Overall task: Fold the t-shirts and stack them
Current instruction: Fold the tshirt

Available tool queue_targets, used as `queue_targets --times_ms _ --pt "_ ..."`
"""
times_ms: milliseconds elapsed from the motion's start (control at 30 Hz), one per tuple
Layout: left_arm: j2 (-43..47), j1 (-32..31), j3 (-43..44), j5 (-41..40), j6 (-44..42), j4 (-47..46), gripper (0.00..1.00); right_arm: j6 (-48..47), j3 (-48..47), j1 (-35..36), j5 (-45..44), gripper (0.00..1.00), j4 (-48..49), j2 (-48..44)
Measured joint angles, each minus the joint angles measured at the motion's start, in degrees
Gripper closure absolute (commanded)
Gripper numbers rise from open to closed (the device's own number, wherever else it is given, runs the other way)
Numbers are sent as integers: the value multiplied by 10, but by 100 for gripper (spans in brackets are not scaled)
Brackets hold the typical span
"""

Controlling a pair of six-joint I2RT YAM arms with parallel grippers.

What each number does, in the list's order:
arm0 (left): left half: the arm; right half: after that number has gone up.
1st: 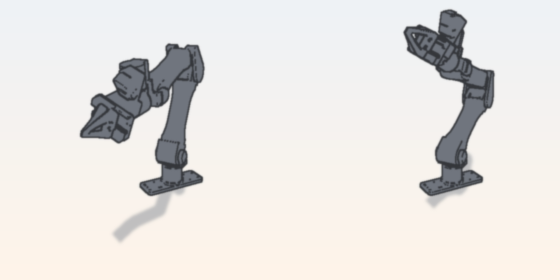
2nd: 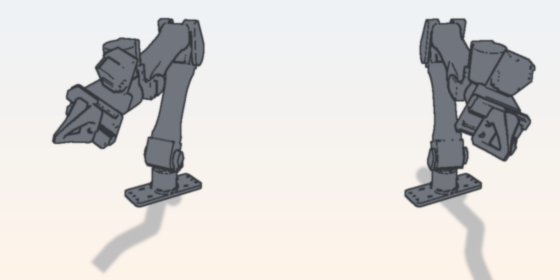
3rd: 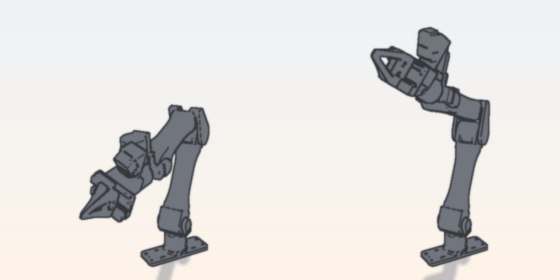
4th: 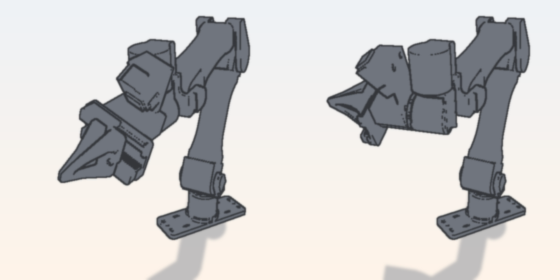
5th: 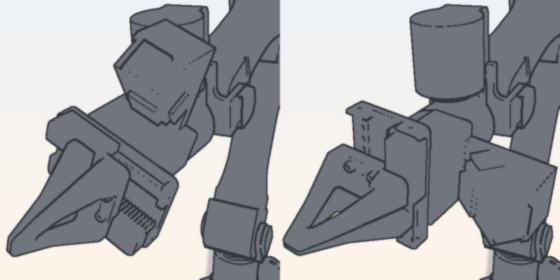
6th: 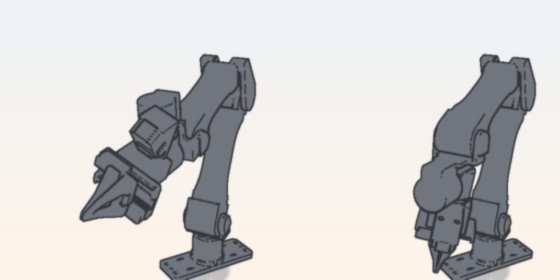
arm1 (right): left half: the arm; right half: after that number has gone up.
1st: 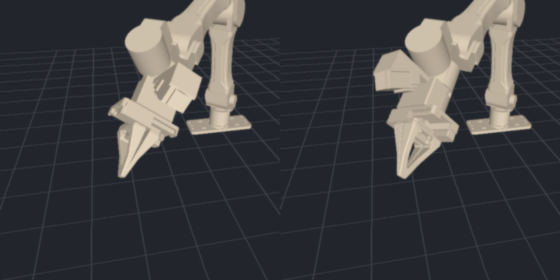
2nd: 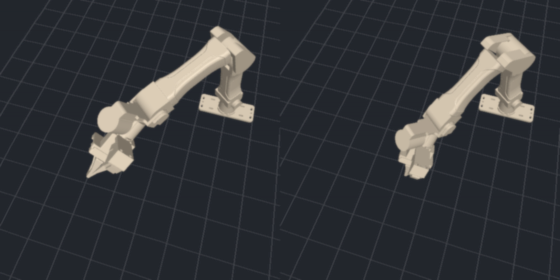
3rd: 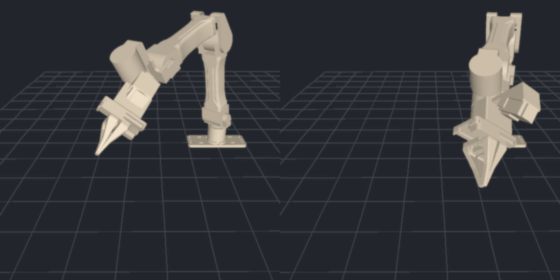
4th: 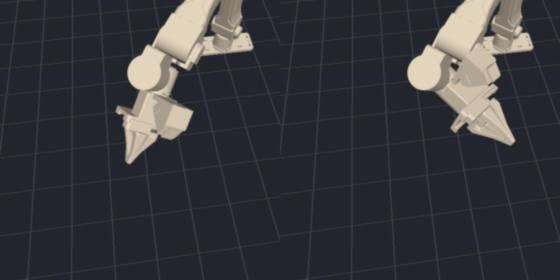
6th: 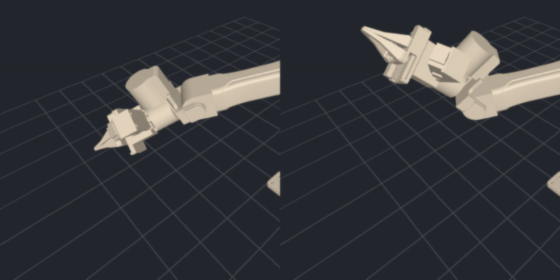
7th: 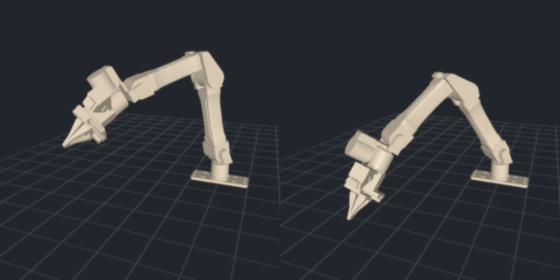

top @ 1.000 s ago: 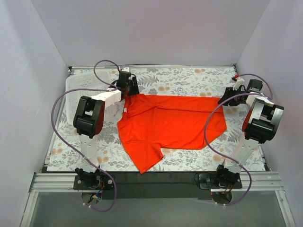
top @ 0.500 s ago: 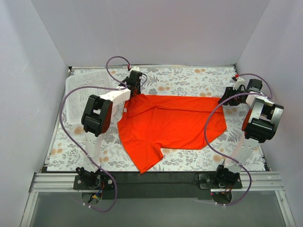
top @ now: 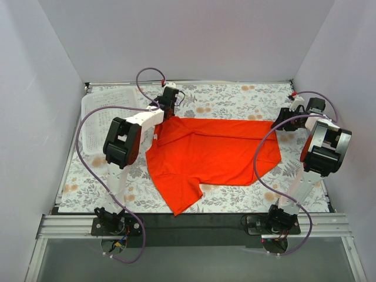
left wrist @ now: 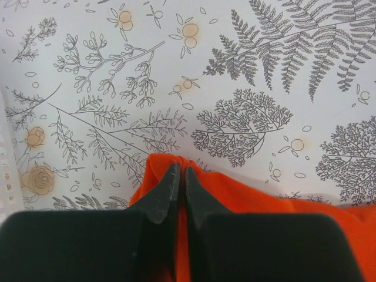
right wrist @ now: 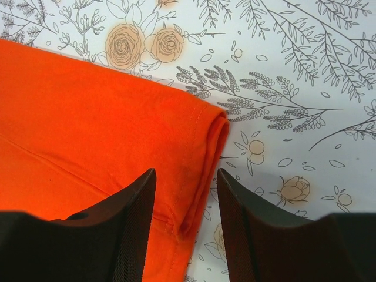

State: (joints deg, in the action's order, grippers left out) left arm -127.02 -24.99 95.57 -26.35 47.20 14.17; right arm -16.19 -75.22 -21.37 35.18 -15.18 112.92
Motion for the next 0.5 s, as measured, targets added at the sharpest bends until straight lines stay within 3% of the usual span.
queue_targets --times_ms 233,500 --pt "-3 3 2 9 2 12 100 18 -34 0 -11 52 -1 24" --pt "-3 34 7 78 38 46 100 49 -76 1 -18 53 0 68"
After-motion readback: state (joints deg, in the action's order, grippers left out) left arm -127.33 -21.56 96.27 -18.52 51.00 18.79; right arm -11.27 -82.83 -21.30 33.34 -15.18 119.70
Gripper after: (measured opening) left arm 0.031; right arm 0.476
